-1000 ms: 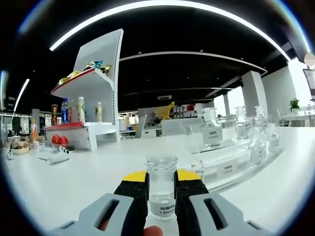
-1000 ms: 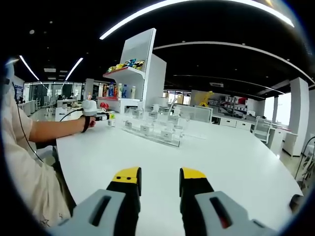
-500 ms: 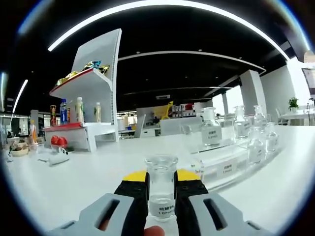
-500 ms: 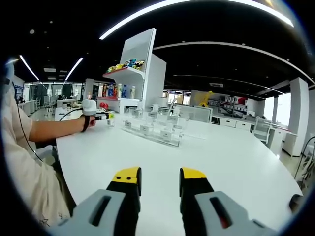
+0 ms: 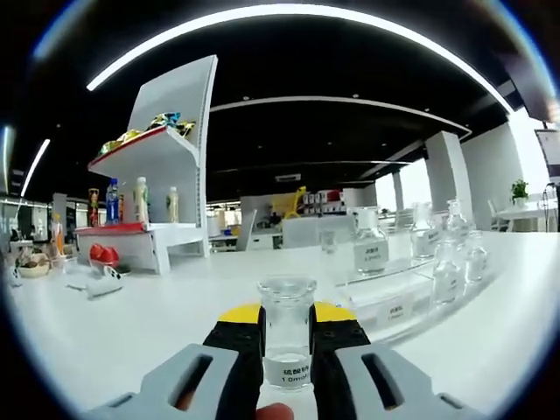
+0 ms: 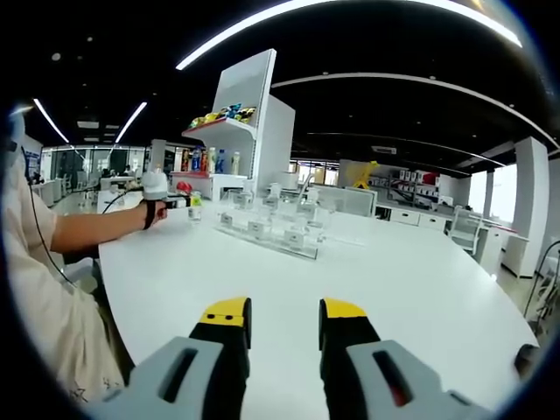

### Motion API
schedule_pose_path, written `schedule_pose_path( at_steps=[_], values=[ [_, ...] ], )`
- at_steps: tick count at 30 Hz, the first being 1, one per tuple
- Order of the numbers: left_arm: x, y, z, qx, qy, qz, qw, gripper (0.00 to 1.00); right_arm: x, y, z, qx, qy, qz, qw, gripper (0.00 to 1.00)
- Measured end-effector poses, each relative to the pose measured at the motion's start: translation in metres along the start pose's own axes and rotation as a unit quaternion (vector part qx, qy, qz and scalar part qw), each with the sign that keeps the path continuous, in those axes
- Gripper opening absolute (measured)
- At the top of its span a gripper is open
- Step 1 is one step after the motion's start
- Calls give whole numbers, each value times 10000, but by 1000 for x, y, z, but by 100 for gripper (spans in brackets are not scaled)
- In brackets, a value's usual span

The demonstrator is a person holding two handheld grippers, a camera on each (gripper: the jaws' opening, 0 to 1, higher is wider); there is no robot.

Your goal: Identify the label on the chemical reagent bottle, grasp the chemical reagent bottle, and place it in the designated position on the reagent rack

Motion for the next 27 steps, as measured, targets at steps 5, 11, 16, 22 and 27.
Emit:
schedule_pose_path(
  at_steps=[5, 11, 16, 22, 27],
  values=[
    [8, 0, -10, 65, -54, 7, 10000, 20, 0, 0, 2, -7, -7, -2, 10000, 31],
    [18, -2, -15, 44, -36, 90, 9999, 20, 0, 5, 1, -19, -44, -44, 10000, 31],
    [28, -5, -23, 99, -90, 195, 9997, 20, -2, 8, 0, -9, -48, -65, 10000, 31],
    [38, -4, -34, 229, -196, 268, 9992, 20, -5, 13, 0, -15, -48, -125, 9999, 31],
    [42, -5, -47, 192, -274, 332, 9989, 20, -9, 19, 1, 6, -36, -190, 9998, 31]
  ],
)
Point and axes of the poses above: the point that each gripper's makers call its tool centre point, and the gripper's own axes: x roughly backward along the fingers, y roughly to its left, z roughly out of its underside, the point moved 6 cm from there along x, roughly backward along the fingers, and after that the axes turned 3 degrees about -x, right-handed, at the moved point
